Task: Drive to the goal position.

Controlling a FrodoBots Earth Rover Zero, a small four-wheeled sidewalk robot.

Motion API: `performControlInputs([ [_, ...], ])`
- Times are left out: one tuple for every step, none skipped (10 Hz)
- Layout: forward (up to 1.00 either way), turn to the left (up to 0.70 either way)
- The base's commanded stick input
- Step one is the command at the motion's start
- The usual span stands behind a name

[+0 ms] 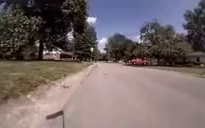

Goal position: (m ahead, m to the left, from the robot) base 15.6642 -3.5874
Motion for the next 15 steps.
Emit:
performControlInputs([
  [1.00,0.00],
  [1.00,0.00],
  [1.00,0.00],
  [1.00,0.00],
  [1.00,0.00],
  [1.00,0.00],
  [1.00,0.00],
  [1.00,0.00],
  [1.00,0.00],
  [1.00,0.00],
  [1.00,-0.01],
  [1.00,-0.12],
  [1.00,-0.38],
  [1.00,-0.39],
  [1.00,-0.40],
])
